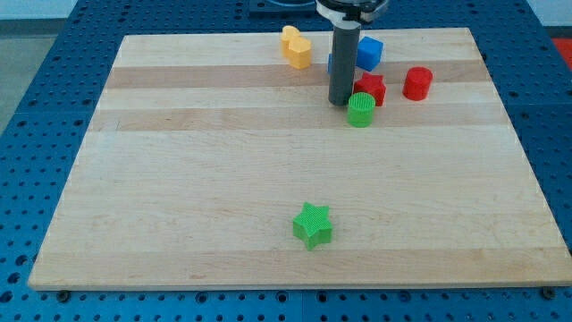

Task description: Place the green circle diagonally to the top right of the green star

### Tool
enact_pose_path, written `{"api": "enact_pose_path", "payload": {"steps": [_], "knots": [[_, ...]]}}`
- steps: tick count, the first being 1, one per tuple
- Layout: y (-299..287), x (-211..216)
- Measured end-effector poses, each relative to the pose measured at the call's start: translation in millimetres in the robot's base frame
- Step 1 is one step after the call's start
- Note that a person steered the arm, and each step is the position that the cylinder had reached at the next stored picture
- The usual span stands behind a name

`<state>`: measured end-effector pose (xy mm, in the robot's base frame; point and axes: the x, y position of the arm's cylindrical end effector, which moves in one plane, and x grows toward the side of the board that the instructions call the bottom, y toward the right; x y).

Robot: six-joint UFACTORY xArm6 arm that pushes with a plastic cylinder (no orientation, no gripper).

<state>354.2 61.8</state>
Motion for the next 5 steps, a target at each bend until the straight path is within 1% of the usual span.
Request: {"api": "enact_pose_path", "payload": {"steps": [2, 3, 5], "knots": [[19.1, -20.7], [31.2, -20.5], [31.2, 7.9]]}}
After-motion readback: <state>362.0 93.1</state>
